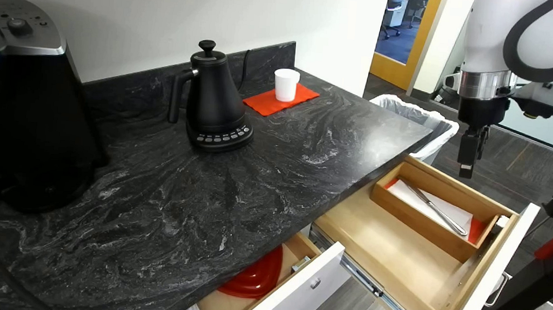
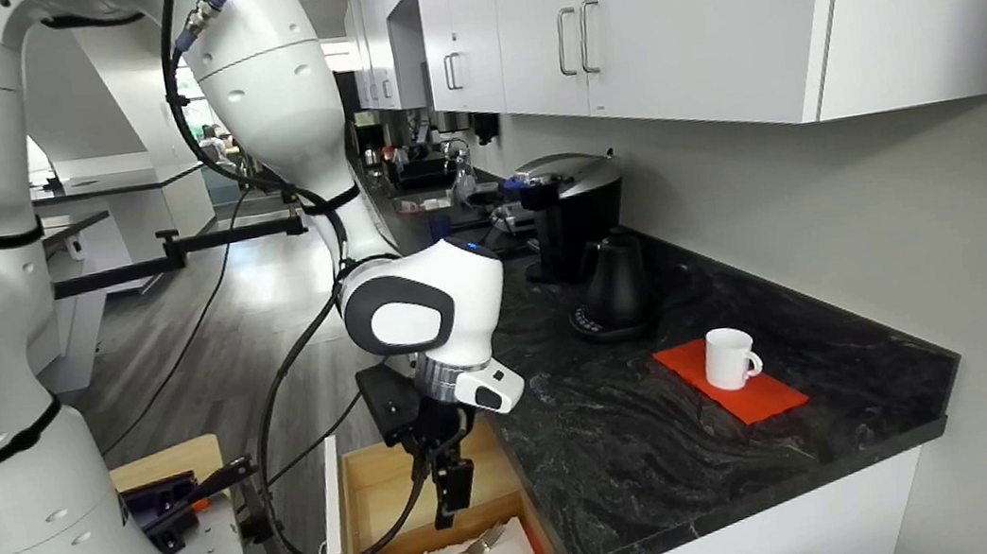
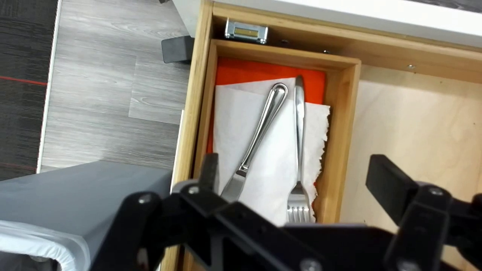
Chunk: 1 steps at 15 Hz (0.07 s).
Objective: Place the folk and knife in the drawer
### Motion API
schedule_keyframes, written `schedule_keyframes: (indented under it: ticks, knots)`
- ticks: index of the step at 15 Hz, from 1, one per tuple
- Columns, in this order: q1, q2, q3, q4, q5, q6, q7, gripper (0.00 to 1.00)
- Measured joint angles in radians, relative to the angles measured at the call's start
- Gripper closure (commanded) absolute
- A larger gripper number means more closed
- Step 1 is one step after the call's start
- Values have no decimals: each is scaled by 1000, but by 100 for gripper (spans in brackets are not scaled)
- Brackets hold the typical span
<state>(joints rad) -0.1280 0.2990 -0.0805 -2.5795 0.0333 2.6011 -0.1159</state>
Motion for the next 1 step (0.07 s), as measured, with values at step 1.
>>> schedule_keyframes:
  ticks: [1]
  knots:
    - [0, -1, 0, 0, 0, 0, 0, 0]
